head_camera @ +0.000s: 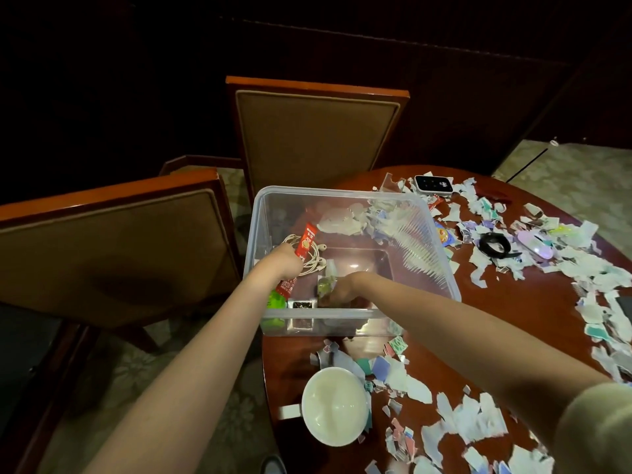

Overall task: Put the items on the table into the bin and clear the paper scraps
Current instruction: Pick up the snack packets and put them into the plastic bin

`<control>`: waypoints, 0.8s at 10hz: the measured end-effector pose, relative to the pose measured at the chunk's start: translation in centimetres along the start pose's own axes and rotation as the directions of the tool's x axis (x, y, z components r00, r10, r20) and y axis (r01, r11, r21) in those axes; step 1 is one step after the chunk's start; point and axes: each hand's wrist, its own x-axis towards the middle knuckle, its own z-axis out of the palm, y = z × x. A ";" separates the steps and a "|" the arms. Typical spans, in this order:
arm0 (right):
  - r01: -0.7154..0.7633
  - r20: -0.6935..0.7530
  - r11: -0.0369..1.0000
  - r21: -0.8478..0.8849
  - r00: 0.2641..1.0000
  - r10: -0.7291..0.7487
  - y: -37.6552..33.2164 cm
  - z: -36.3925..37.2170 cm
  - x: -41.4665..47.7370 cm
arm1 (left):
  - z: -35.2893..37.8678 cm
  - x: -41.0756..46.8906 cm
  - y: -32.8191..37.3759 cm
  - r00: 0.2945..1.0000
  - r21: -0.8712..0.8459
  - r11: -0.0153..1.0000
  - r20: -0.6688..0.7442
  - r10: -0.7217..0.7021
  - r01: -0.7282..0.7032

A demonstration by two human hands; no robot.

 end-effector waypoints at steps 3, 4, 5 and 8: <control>0.021 -0.157 0.999 -0.050 0.987 -0.029 0.7 -1.0 -0.8 | 0.2 -0.5 1.0 0.999 -0.091 0.995 0.014 0.035 -0.034; 0.142 -0.355 0.972 0.185 0.932 -0.069 1.7 -2.1 -0.8 | 0.6 -0.9 1.8 0.998 -0.215 0.977 0.064 0.020 -0.005; 0.365 -0.351 0.703 0.611 0.920 -0.173 2.5 -3.1 -1.3 | 1.5 -1.0 2.4 0.992 -0.287 0.958 0.123 0.023 0.013; 0.258 -0.401 0.758 0.599 0.916 0.005 5.1 -3.4 -1.1 | 3.5 -1.6 4.6 0.996 -0.219 0.976 0.083 0.024 -0.005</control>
